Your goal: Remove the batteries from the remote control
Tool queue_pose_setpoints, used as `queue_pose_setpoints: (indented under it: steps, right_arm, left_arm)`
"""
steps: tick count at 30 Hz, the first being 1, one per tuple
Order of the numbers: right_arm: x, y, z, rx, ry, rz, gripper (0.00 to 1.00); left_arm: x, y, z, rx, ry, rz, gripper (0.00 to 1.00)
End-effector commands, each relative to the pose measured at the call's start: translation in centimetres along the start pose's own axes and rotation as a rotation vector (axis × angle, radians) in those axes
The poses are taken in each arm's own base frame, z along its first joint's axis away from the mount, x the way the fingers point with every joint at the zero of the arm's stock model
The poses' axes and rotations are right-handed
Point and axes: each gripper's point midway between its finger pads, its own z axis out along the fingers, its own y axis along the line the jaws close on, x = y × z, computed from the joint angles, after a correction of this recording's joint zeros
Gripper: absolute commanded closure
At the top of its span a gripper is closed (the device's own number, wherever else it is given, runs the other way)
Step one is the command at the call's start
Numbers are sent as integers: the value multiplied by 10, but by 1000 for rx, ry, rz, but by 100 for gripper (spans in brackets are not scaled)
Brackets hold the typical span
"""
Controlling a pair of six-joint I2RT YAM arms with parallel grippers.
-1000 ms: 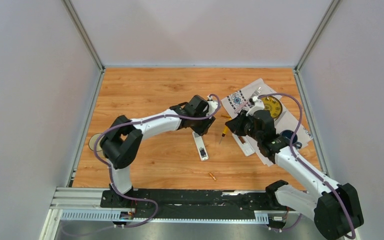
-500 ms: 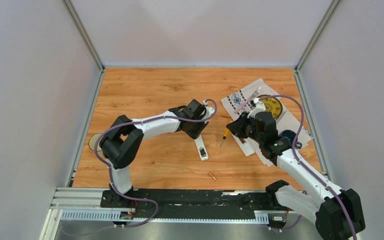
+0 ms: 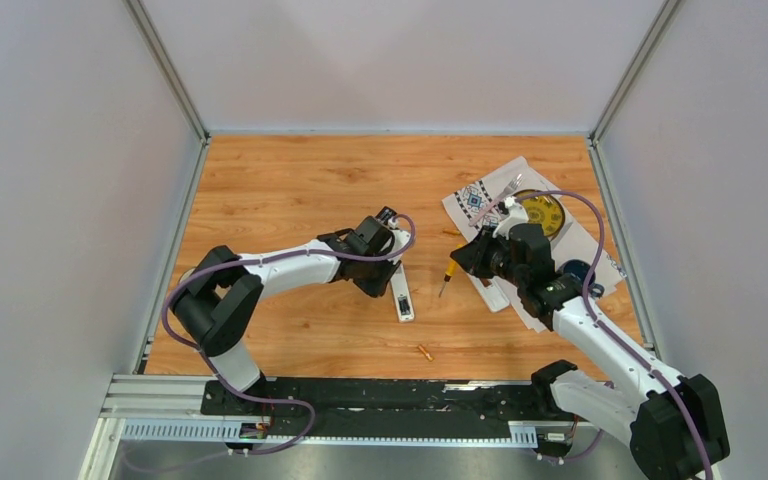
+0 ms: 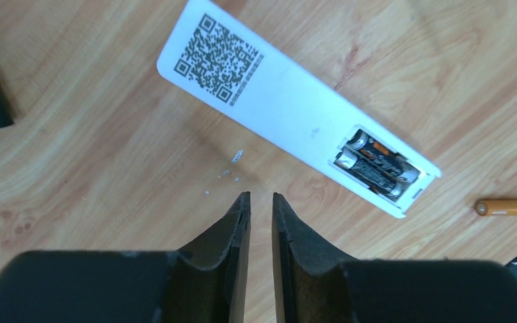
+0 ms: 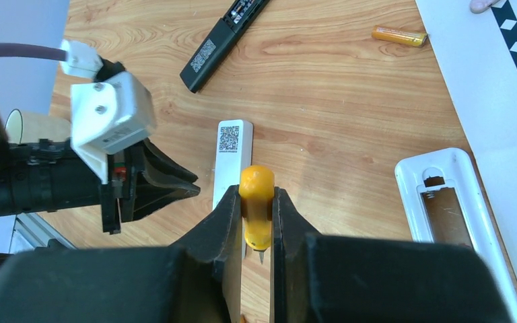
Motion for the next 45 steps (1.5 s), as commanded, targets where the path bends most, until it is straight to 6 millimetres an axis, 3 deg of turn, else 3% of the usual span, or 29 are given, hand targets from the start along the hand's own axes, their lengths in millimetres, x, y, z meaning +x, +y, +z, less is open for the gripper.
queue_pose_setpoints:
  steps: [1, 5, 7, 8, 10, 11, 13, 17, 26, 33, 40, 45]
  right_arm:
    - [-7, 4, -2, -23, -36, -11, 100]
    - [-6, 1, -2, -13, -38, -7, 100]
    - [-6, 1, -2, -11, -37, -9, 100]
    - [-5, 0, -3, -6, -36, -10, 100]
    - [-6, -2, -3, 1, -39, -13, 100]
    - [-6, -2, -4, 4, -40, -16, 100]
    - [-7, -2, -5, 6, -43, -21, 100]
    - [-9, -2, -7, 8, -50, -22, 100]
    - [-7, -2, -6, 0, -43, -23, 100]
    - [-6, -2, -6, -3, -42, -24, 100]
    - [-5, -1, -5, -9, -37, -21, 100]
    - [-4, 1, -3, -21, -33, -17, 100]
  left_arm:
    - [-57, -12, -31, 38, -187, 19, 75]
    - [-94, -17, -30, 62, -200, 57, 79]
    - [-111, -18, -28, 68, -196, 74, 88]
    - [-109, -17, -15, 68, -166, 72, 92]
    - [-119, -18, -9, 79, -155, 74, 100]
    - [-113, -17, 4, 83, -119, 74, 100]
    - [-117, -16, 9, 78, -100, 73, 100]
    - [-105, -4, 27, 24, -20, 55, 100]
    - [-76, 6, 41, -18, 68, 35, 100]
    - [-52, 7, 29, -32, 77, 16, 100]
    - [-14, -1, 19, -6, 60, -42, 100]
    - [-9, -6, 10, -16, 20, -60, 100]
